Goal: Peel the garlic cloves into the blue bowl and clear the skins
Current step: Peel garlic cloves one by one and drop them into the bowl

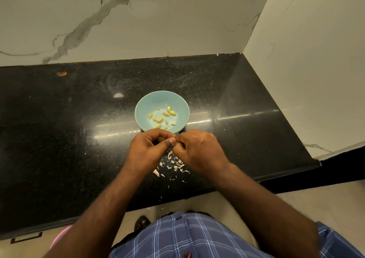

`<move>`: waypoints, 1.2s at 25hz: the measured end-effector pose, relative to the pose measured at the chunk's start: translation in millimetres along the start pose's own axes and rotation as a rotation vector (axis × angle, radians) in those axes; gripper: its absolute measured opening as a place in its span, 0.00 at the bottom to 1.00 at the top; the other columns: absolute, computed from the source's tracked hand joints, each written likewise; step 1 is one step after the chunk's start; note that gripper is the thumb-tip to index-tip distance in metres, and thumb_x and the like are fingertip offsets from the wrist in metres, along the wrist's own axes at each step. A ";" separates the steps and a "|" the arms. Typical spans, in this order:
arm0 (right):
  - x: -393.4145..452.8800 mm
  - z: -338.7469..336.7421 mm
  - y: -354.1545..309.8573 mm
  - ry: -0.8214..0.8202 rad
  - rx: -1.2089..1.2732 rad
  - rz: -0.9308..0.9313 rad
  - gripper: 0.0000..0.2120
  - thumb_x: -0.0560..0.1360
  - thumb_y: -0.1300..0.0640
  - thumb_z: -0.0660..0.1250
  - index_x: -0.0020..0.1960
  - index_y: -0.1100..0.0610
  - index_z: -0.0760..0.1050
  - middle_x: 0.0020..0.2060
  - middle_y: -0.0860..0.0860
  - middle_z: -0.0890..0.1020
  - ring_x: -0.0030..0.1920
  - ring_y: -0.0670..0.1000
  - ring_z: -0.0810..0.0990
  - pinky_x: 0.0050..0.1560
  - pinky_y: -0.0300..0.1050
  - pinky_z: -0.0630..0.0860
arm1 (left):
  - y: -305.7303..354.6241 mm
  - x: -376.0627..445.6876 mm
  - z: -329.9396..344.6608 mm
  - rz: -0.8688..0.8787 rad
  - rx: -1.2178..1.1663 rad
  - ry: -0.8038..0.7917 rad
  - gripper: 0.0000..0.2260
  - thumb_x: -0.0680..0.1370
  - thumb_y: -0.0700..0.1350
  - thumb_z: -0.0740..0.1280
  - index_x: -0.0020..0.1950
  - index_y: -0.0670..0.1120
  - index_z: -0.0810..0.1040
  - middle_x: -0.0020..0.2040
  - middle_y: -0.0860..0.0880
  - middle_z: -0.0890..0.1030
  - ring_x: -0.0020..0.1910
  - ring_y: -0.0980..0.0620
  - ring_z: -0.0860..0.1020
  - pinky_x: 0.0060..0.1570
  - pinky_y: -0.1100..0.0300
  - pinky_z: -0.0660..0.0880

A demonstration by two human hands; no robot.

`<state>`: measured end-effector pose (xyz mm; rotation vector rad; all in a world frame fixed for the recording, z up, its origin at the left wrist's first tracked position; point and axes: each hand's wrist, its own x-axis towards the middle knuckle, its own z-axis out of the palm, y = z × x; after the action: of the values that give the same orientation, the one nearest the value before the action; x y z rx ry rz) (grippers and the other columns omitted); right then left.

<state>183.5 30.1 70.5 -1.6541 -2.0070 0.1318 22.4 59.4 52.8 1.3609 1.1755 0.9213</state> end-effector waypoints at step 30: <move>3.0 2.8 10.4 -0.149 0.827 0.339 0.06 0.75 0.62 0.74 0.51 0.57 0.84 0.42 0.52 0.87 0.45 0.54 0.86 0.51 0.58 0.83 | 13.1 -4.6 -5.7 -0.314 -0.363 -0.058 0.05 0.78 0.38 0.69 0.47 0.38 0.83 0.35 0.46 0.82 0.32 0.56 0.79 0.33 0.67 0.76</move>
<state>191.1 36.1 65.0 -1.4089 -1.4211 1.0730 17.9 56.8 66.9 0.8772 1.0771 0.8139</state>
